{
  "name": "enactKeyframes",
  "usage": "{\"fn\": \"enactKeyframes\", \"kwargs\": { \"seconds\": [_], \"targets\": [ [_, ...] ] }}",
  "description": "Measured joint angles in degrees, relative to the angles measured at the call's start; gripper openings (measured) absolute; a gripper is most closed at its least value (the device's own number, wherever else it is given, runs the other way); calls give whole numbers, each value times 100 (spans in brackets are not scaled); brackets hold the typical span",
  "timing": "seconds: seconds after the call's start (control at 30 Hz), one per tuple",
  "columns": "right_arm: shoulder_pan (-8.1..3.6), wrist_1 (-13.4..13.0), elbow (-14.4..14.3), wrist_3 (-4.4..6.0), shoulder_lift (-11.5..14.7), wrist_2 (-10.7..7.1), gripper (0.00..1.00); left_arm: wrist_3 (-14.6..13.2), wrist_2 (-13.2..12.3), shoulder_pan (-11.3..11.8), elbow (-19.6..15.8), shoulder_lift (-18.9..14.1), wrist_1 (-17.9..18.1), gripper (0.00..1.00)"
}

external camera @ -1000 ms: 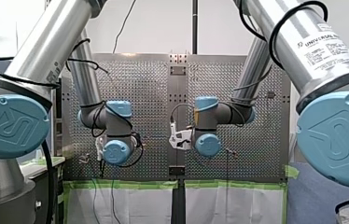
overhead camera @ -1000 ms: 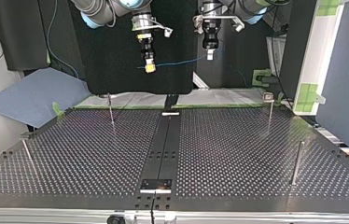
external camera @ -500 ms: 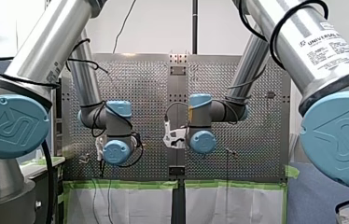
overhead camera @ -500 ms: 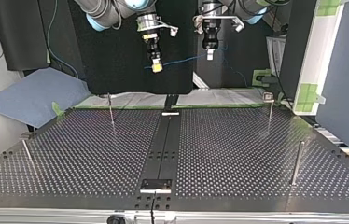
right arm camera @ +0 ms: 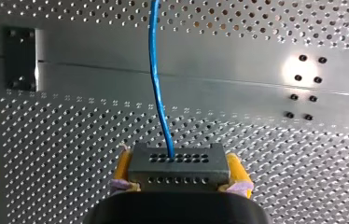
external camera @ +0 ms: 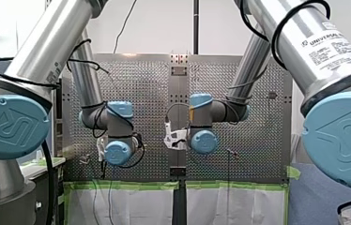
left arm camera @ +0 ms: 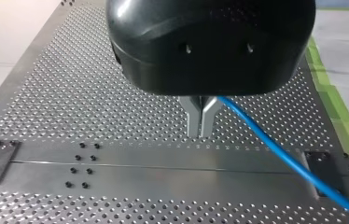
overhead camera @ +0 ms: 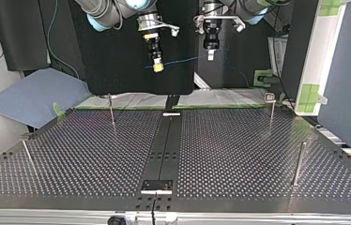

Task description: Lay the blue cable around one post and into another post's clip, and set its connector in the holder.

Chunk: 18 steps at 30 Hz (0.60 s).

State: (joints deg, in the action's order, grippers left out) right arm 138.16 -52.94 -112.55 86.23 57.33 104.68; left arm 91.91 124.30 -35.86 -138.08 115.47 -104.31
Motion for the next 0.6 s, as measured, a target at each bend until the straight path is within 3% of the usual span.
{"fn": "enactKeyframes", "kwargs": {
  "seconds": [0.2,0.37,0.6],
  "targets": [
    [74,240,96,239,241,26,0,285,285,-268,240,-233,-125,8],
    [67,525,123,481,525,-52,0,541,539,-296,289,-483,-368,8],
    [22,923,391,586,924,-163,0,865,941,-162,330,-892,-775,8]
  ]
}}
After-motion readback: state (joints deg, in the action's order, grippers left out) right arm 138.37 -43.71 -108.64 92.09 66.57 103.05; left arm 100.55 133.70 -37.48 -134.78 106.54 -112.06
